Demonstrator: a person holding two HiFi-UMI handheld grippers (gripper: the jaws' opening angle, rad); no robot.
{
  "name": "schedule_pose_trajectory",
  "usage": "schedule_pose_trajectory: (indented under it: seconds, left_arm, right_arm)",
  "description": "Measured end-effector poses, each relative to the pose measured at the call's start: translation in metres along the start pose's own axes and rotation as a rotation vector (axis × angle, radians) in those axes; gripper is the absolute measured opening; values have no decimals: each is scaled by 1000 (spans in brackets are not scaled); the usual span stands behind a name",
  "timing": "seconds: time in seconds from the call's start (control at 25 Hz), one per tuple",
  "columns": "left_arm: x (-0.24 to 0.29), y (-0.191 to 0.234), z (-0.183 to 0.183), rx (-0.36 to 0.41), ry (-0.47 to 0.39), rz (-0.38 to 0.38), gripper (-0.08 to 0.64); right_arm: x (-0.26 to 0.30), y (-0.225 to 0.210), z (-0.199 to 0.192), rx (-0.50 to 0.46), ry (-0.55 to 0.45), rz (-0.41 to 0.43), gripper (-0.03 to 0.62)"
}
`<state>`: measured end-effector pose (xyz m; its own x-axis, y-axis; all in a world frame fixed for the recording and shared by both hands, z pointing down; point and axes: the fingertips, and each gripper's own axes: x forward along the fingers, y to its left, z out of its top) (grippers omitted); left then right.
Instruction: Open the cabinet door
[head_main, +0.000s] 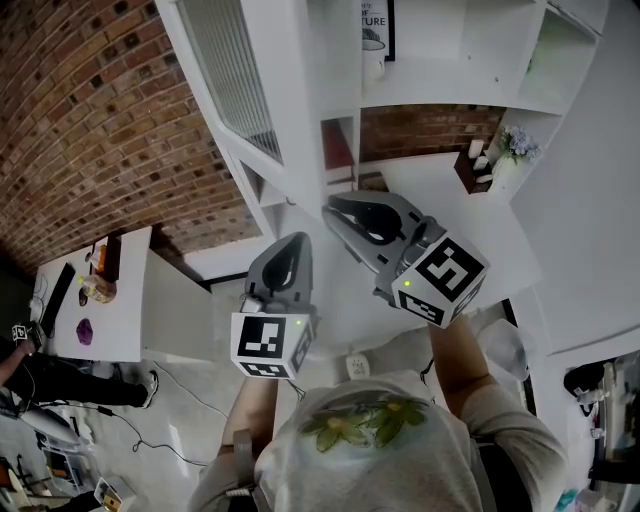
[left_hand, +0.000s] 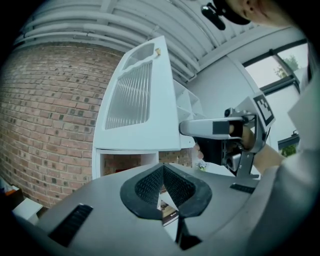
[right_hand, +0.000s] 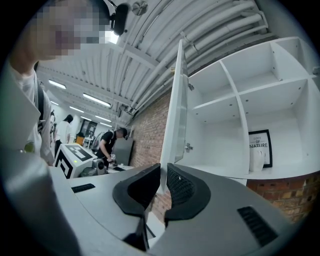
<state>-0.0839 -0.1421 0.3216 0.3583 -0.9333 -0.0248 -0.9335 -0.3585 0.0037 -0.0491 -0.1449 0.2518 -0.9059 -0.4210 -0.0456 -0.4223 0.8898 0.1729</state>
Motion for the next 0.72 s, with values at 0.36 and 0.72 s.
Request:
schedule_pose_trajectory:
  seconds: [0.36,0.72]
  left_arm:
    - [-6,2,8,-24,-11,-12,8]
    - [-9,5,10,-13,-9,3,8]
  right_arm:
    - [3,9,1,-2,-11,11,48]
    - [7,20,4,-4,-19,42,44]
